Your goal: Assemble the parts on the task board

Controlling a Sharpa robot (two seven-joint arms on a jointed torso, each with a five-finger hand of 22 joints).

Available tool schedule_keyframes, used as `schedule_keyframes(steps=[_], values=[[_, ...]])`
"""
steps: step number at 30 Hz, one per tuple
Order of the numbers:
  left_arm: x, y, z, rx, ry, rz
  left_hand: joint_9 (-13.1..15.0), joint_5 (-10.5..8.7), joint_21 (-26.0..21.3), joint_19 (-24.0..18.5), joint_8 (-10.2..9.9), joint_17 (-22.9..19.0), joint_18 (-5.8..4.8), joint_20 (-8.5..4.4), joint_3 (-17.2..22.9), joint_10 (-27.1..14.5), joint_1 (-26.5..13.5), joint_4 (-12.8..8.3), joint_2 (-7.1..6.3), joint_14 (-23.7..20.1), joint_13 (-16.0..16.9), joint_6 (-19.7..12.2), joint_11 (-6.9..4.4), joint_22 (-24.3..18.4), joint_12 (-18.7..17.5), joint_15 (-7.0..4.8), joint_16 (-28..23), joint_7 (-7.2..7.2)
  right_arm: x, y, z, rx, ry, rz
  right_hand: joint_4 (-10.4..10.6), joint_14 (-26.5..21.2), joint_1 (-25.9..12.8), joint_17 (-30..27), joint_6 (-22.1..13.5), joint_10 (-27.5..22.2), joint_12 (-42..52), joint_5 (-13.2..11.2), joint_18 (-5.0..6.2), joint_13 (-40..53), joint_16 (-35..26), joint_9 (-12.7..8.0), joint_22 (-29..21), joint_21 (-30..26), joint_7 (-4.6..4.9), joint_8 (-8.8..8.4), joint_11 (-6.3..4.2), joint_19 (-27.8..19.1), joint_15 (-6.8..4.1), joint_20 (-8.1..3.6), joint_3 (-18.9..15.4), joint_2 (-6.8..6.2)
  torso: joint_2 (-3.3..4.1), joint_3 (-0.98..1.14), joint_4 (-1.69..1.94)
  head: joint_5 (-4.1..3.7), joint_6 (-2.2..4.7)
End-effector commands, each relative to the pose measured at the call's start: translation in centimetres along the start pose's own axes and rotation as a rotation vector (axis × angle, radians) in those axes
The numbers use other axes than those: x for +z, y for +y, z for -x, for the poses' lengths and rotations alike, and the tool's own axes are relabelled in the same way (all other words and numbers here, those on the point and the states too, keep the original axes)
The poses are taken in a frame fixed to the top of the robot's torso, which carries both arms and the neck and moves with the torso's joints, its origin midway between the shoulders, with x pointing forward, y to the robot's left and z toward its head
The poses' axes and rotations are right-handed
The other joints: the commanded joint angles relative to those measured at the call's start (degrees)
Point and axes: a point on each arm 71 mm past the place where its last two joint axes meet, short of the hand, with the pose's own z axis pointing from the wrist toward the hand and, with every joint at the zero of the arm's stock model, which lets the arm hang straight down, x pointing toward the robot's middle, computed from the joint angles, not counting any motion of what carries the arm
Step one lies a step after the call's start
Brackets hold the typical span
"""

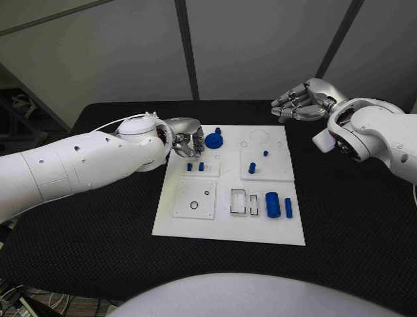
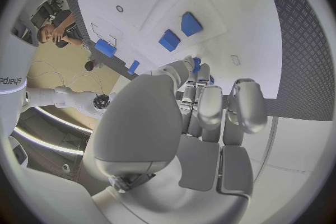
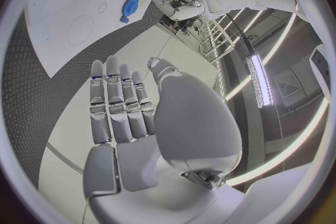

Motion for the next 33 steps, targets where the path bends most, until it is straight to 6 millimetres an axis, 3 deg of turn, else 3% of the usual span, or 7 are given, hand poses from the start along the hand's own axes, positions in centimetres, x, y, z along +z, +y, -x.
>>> schedule_keyframes(steps=[1, 33], values=[[0.06, 0.03, -0.16, -0.003, 0.024, 0.009, -0.06, -0.15, -0.17, 0.23, -0.19, -0.05, -1.11, -0.09, 0.1, 0.42, -0.42, -0.15, -0.03, -0.03, -0.03, 0.23, 0.06, 8.38, -0.24, -0.45, 0.1, -0.02, 0.03, 0.16, 0.01, -0.001, 0.005, 0.009, 0.03, -0.2, -0.3, -0.07, -0.14, -0.32, 0.08, 0.4, 0.7, -0.04, -0.04, -0.05, -0.07, -0.37, 0.08, -0.05, -0.07, 0.53, -0.04, 0.0, -0.25, 0.47, 0.02, 0.0, 0.02, -0.03, -0.07], [0.62, -0.03, -0.5, -0.002, 0.034, 0.01, -0.64, -0.16, -0.96, -0.14, -1.36, -0.61, -1.01, 0.06, -0.21, -0.54, -1.25, 0.07, -0.43, -0.31, -0.52, -0.61, 0.53, 8.25, -2.22, -0.13, -0.07, 0.24, 0.04, 0.17, -0.02, -0.001, 0.007, 0.009, 0.03, -0.2, -0.3, -0.07, -0.14, -0.32, 0.08, 0.4, 0.7, -0.04, -0.04, -0.05, -0.07, -0.37, 0.08, -0.05, -0.07, 0.53, -0.04, 0.0, -0.25, 0.47, 0.01, 0.02, 0.02, -0.3, -0.36]])
